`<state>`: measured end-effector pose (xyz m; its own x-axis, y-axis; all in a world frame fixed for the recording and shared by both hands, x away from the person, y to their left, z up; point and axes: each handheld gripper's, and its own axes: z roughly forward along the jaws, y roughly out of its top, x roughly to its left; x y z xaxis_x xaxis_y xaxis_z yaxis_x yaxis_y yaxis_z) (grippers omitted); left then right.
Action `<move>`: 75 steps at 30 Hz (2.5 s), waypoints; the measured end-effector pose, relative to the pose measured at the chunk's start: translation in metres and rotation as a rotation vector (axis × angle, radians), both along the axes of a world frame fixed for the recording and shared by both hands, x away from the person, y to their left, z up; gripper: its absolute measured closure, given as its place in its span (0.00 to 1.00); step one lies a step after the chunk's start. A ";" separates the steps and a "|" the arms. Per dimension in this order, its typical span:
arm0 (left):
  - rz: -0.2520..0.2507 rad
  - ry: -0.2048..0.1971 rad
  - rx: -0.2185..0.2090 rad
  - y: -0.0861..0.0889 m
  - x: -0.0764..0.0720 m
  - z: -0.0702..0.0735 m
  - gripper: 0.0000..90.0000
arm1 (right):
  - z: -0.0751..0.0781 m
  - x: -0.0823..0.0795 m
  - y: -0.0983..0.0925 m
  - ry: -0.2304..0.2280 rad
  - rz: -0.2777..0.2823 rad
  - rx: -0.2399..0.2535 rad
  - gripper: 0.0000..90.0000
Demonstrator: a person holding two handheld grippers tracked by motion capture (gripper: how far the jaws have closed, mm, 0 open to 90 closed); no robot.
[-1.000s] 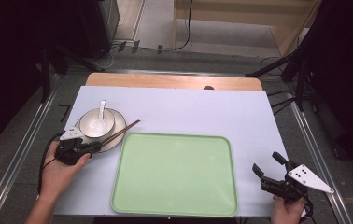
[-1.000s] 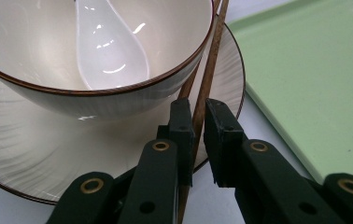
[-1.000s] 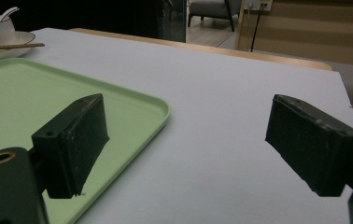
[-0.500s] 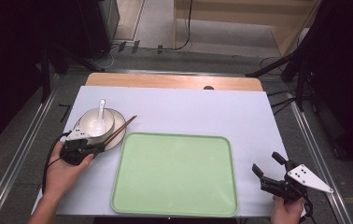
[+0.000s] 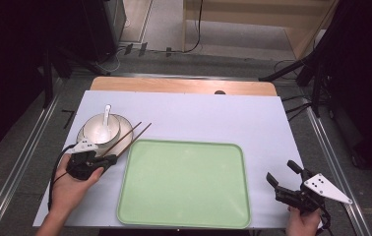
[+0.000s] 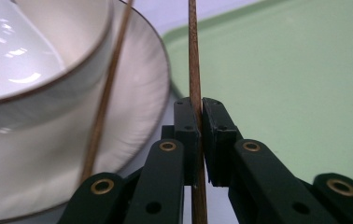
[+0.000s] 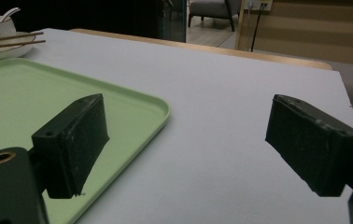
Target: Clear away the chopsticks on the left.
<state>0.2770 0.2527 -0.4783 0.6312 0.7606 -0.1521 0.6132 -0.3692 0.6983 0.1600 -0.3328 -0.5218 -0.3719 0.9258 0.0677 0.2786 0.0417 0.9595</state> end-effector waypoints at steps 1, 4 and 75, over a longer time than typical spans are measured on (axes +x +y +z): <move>0.001 0.006 -0.011 -0.003 -0.003 -0.001 0.95 | 0.000 0.000 0.000 -0.001 0.004 0.001 0.14; 0.000 0.015 -0.029 -0.012 -0.012 -0.001 0.95 | 0.001 0.000 0.001 -0.003 0.006 -0.002 0.14; 0.007 0.105 0.004 -0.111 -0.006 -0.040 1.00 | -0.002 0.002 0.002 0.014 0.016 -0.004 0.14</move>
<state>0.2713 0.1416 -0.5186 0.6067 0.7655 -0.2144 0.6855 -0.3673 0.6286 0.1624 -0.3313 -0.5239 -0.3854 0.9201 0.0698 0.2915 0.0496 0.9553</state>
